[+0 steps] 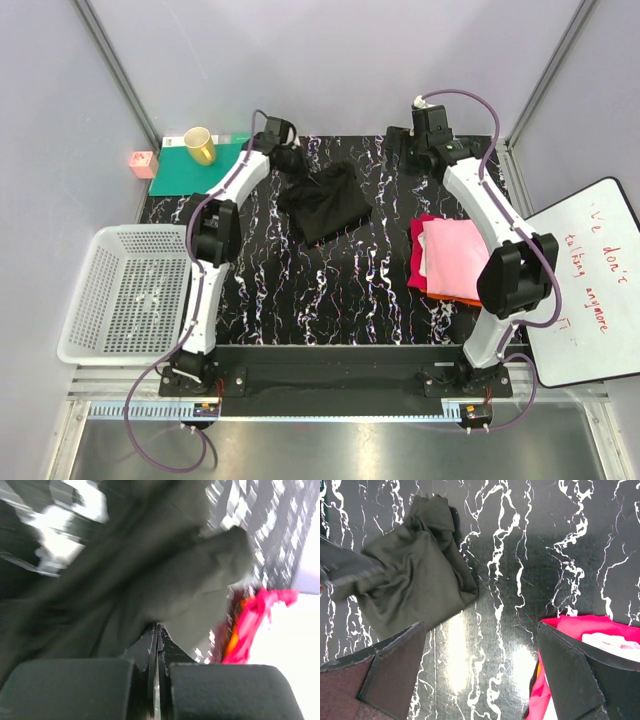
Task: Fold and stack the t-shirts
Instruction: Fold the tshirt, then neatly place the folded tshirt to the corner
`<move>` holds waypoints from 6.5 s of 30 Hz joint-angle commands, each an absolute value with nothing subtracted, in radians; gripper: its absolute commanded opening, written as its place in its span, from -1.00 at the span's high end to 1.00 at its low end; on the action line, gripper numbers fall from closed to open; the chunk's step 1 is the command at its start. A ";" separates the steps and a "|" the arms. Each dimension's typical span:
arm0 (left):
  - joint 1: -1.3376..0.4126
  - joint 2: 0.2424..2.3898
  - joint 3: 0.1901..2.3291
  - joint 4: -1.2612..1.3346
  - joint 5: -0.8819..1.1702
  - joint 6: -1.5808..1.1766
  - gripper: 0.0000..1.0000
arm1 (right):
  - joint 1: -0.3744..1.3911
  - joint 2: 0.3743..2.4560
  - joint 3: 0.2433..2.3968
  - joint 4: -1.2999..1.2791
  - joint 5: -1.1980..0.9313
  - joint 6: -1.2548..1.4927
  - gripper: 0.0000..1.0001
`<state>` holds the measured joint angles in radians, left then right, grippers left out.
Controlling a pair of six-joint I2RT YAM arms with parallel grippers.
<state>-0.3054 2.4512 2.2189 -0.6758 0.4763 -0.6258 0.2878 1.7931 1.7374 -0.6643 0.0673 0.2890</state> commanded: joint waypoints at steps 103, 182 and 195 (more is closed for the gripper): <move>-0.127 1.821 1.652 -0.620 0.833 -0.578 0.88 | 0.222 2.028 1.594 -0.486 -0.583 0.628 1.00; -0.164 1.786 1.597 -0.696 0.877 -0.477 0.90 | -0.368 1.505 1.434 -0.992 -0.054 0.380 1.00; -0.166 1.790 1.600 -0.709 0.870 -0.468 0.90 | -0.480 1.591 1.250 -0.988 0.027 0.324 1.00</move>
